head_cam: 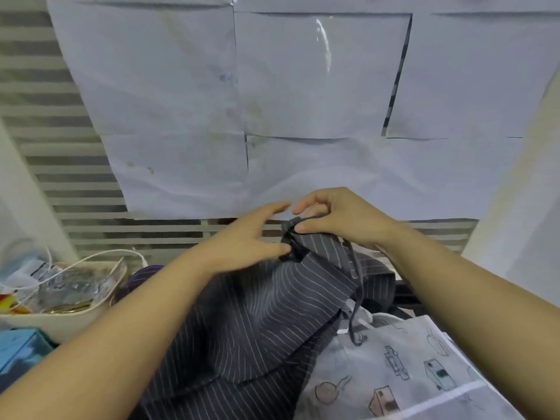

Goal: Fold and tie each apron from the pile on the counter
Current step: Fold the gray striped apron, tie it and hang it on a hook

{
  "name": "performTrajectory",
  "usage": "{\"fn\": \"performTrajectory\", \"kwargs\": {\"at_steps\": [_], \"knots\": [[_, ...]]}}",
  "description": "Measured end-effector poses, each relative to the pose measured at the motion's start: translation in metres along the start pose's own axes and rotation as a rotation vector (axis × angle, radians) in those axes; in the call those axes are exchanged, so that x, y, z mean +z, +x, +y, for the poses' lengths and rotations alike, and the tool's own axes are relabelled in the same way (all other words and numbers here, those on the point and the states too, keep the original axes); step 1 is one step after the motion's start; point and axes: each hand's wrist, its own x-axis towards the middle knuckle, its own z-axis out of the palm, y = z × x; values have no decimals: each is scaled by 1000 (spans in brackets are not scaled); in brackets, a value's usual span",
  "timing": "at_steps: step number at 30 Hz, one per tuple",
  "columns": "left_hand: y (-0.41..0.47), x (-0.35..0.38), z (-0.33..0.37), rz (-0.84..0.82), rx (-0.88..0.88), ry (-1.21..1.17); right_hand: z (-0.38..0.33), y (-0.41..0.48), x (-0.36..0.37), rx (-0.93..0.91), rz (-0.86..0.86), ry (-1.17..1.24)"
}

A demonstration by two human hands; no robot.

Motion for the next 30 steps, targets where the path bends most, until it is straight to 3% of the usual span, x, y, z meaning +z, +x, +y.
{"fn": "performTrajectory", "kwargs": {"at_steps": [4, 9, 12, 18, 20, 22, 24, 28, 30], "knots": [[17, 2, 11, -69, 17, -61, -13, -8, -7, -61, 40, -14], [22, -18, 15, 236, 63, -165, 12, -16, -20, -5, 326, -162], [27, -39, 22, 407, 74, -143, 34, -12, -15, 51, 361, -287], [25, -86, 30, 538, 53, -91, 43, -4, -53, 322, 252, 29], [22, -93, 32, 504, 40, -142, 45, 5, -73, 393, 265, -95], [20, -94, 35, 463, 4, -193, 45, 18, -80, 472, 290, -435], [22, -94, 36, 420, -41, -252, 47, 28, -74, 487, 347, -520], [22, -97, 36, 408, -134, -393, 60, 24, -43, 387, 396, 213], [21, -101, 37, 434, -177, -456, 79, 15, -21, 394, 342, 298]]}}
